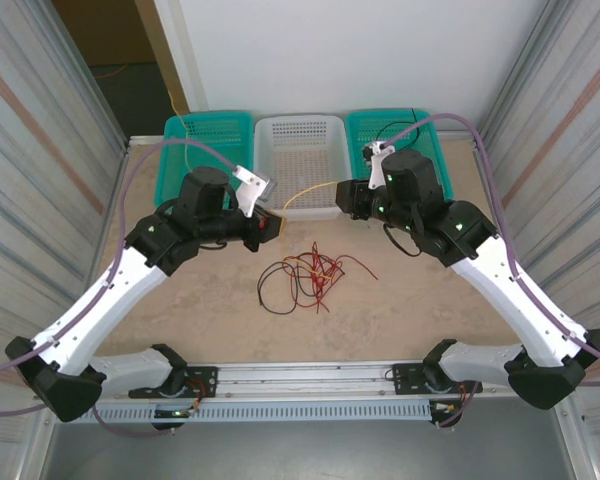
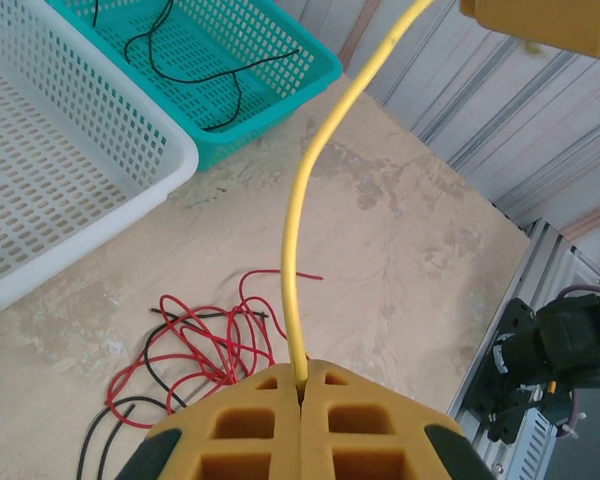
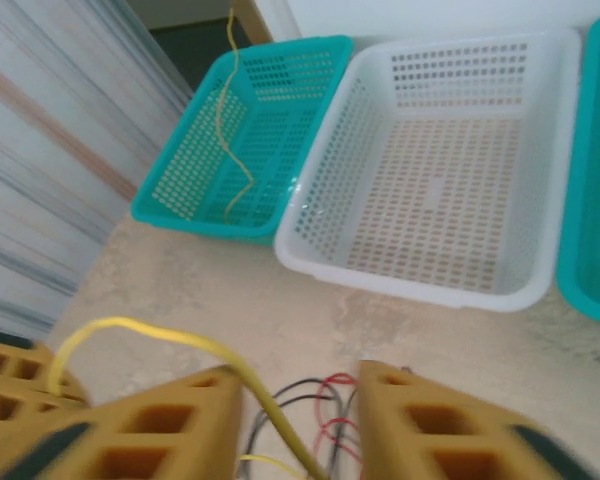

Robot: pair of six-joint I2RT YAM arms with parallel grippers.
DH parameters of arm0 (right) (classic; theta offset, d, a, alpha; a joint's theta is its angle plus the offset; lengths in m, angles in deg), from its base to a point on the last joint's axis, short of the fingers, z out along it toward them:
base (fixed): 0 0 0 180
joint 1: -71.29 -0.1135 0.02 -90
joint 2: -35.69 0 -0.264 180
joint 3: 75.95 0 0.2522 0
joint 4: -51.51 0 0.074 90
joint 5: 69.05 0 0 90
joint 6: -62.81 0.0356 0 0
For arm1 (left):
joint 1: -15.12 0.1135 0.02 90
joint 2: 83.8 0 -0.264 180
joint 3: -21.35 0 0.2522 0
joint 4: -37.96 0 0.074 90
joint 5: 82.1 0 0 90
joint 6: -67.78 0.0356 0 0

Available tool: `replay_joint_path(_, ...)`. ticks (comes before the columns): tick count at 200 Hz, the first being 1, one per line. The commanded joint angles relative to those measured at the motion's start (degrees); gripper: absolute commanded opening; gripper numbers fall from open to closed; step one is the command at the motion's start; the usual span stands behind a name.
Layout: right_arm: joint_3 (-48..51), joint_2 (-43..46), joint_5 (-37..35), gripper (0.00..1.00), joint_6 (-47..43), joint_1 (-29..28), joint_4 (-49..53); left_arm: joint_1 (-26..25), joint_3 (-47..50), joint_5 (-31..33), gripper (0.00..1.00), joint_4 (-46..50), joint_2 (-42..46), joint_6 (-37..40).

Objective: Untangle the cables

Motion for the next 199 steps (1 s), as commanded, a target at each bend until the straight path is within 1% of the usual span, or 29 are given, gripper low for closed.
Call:
replay_joint_path(1,-0.29,2.67,-4.45,0.54,-1.64,2.08,2.52,2.24,-3.84,2.64,0.00,3.36,1.15,1.60)
replay_joint_path(10,0.80,4.03,-3.74,0.58,-0.92,3.64,2.61,4.58,-4.39,3.18,0.00,3.28,1.15,-0.65)
replay_joint_path(24,2.50,6.23,-1.42,0.60,0.27,6.48,2.44,9.19,-5.36,3.77,0.00,3.32,1.53,-6.15)
replay_joint_path(45,4.99,8.83,1.31,0.62,2.10,10.24,2.06,17.65,-5.60,0.23,0.00,0.99,3.34,-14.58)
replay_joint_path(57,7.04,9.76,3.28,0.63,3.18,11.75,1.29,21.66,-5.04,-1.93,0.00,-1.67,4.65,-19.23)
replay_joint_path(69,9.91,9.82,5.33,0.64,4.84,12.38,-0.26,24.68,-4.51,-4.99,0.00,-4.92,5.19,-22.90)
replay_joint_path(79,12.23,9.00,7.69,0.64,6.25,12.39,-1.84,25.89,-4.70,-6.75,0.00,-6.69,5.15,-24.21)
replay_joint_path(105,17.28,4.67,13.16,0.64,10.59,11.16,-5.54,27.64,-7.75,-4.81,0.00,-4.77,4.36,-24.13)
replay_joint_path(119,19.45,1.16,15.25,0.63,12.31,8.21,-9.05,28.13,-9.78,-4.57,0.00,-3.38,3.73,-23.72)
replay_joint_path(134,19.22,-3.04,12.81,0.63,12.09,3.29,-10.15,28.14,-10.25,-3.35,0.00,-3.41,3.74,-23.47)
replay_joint_path(142,18.21,-5.68,11.16,0.62,11.91,1.19,-9.46,28.22,-10.22,-0.92,0.00,-2.89,3.70,-23.45)
replay_joint_path(153,17.09,-8.54,9.17,0.60,12.30,-0.16,-8.29,28.67,-9.94,3.46,0.00,-2.28,3.24,-23.05)
replay_joint_path(160,16.72,-10.00,8.46,0.59,12.98,-0.44,-7.87,29.93,-9.28,4.89,0.00,-2.74,2.74,-23.87)
replay_joint_path(168,16.75,-11.12,8.49,0.58,13.83,-0.46,-7.91,32.02,-7.71,4.51,0.00,-5.35,2.00,-25.66)
replay_joint_path(186,17.19,-12.23,9.12,0.57,15.30,-0.43,-8.58,38.05,-3.95,0.79,0.00,-13.92,-0.30,-31.76)
replay_joint_path(199,17.57,-12.40,9.76,0.56,15.89,-0.55,-8.81,42.02,-0.69,-0.80,0.00,-23.30,-1.95,-37.74)
